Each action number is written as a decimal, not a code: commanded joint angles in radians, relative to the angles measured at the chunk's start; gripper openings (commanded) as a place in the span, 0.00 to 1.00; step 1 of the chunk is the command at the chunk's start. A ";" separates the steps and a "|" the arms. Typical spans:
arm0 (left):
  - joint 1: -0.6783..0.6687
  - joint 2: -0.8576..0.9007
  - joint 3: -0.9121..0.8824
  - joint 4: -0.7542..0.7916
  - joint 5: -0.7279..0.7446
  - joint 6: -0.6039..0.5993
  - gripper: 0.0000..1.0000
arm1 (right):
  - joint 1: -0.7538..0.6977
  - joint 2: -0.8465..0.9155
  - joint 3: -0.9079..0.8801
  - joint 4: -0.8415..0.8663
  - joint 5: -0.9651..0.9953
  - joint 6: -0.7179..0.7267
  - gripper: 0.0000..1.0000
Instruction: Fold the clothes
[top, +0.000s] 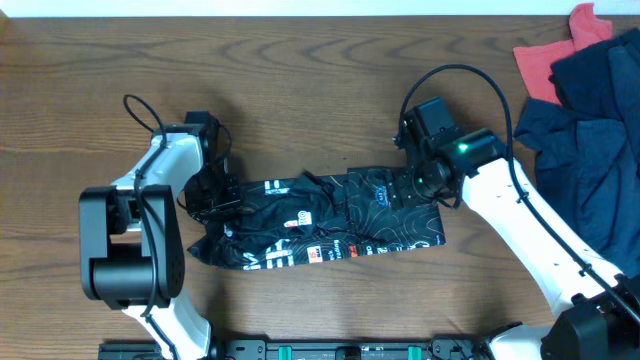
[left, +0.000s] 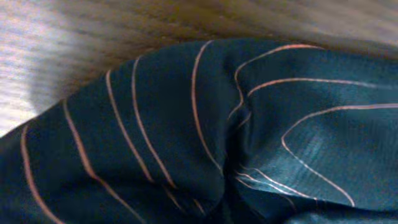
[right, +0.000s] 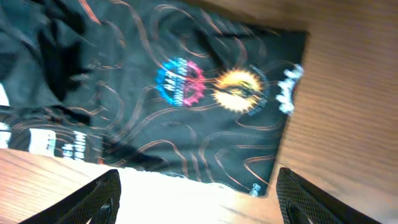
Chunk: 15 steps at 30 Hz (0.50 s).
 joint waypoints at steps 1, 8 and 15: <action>0.047 0.045 0.051 -0.056 -0.185 -0.034 0.13 | -0.041 0.006 -0.001 -0.016 0.099 0.040 0.78; 0.201 0.045 0.294 -0.236 -0.231 -0.071 0.13 | -0.159 0.005 -0.001 -0.031 0.180 0.035 0.80; 0.211 0.032 0.520 -0.482 -0.156 -0.071 0.07 | -0.264 0.005 -0.001 -0.035 0.190 0.017 0.81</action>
